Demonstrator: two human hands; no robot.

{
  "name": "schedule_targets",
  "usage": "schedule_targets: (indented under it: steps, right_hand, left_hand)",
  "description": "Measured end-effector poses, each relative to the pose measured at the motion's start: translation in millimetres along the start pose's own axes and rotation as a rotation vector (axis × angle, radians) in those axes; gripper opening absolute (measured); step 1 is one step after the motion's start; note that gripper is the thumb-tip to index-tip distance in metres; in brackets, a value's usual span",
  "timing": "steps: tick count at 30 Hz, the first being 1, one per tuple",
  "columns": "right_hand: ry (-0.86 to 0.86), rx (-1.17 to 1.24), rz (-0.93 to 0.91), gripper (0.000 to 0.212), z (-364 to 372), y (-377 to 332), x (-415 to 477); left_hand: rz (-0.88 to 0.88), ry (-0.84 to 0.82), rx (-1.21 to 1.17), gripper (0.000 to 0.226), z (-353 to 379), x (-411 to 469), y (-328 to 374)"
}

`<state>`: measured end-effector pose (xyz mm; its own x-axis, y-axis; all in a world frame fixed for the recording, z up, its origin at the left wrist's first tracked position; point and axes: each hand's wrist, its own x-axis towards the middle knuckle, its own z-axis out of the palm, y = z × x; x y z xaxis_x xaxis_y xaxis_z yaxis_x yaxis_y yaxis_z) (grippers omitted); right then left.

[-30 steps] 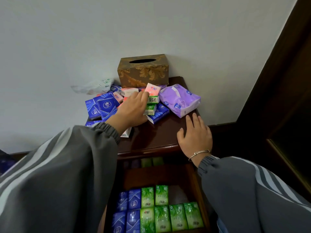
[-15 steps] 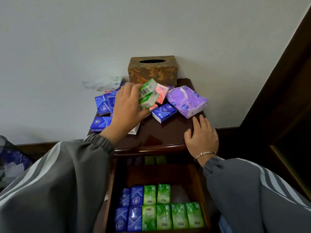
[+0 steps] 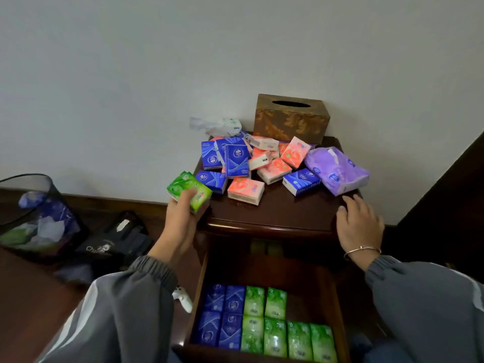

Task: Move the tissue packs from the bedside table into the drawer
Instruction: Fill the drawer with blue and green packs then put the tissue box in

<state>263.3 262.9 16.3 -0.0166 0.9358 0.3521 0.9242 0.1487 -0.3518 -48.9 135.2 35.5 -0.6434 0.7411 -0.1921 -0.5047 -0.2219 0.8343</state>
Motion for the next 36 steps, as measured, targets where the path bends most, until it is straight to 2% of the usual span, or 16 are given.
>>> schedule_targets:
  steps: [2, 4, 5, 8, 11, 13, 15, 19, 22, 28, 33, 36]
  right_hand:
    - [0.115, 0.167, 0.006, 0.036, -9, -14, 2]
    - [0.204, 0.306, -0.111, 0.03, -18, -44, 6]
    - [0.196, 0.354, -0.194, 0.025, -21, -64, 11]
    - [0.001, 0.377, -0.411, 0.027, -24, -136, 31]
    - [-0.254, 0.275, -0.501, 0.045, -20, -197, 63]
    - [-0.427, 0.151, -0.553, 0.063, -20, -228, 86]
    - [-0.531, -0.043, -0.668, 0.081, -19, -249, 103]
    - [-0.735, -0.306, -0.733, 0.101, -6, -268, 116]
    - [-0.718, -0.5, -0.793, 0.101, 8, -268, 113]
    - [-0.566, -0.529, -0.825, 0.087, 12, -257, 114]
    - [-0.551, -0.314, -0.82, 0.072, 3, -248, 112]
    - [-0.475, -0.086, -0.811, 0.069, -18, -243, 110]
  left_hand:
    - [0.001, -0.019, 0.081, 0.037, -3, 5, -4]
    - [0.008, -0.033, 0.143, 0.041, -6, 8, -8]
    - [0.002, -0.042, 0.141, 0.043, -8, 9, -10]
    - [-0.005, -0.089, 0.151, 0.052, -15, 13, -13]
    - [-0.001, -0.114, 0.15, 0.062, -17, 14, -14]
    - [0.008, -0.128, 0.143, 0.065, -18, 15, -15]
    - [0.006, -0.137, 0.124, 0.066, -18, 15, -18]
    - [0.02, -0.15, 0.084, 0.061, -20, 16, -21]
    - [0.024, -0.158, 0.066, 0.054, -21, 15, -23]
    - [0.029, -0.152, 0.115, 0.05, -19, 13, -22]
    - [0.041, -0.147, 0.115, 0.052, -19, 13, -22]
    - [0.044, -0.154, 0.09, 0.057, -19, 13, -22]
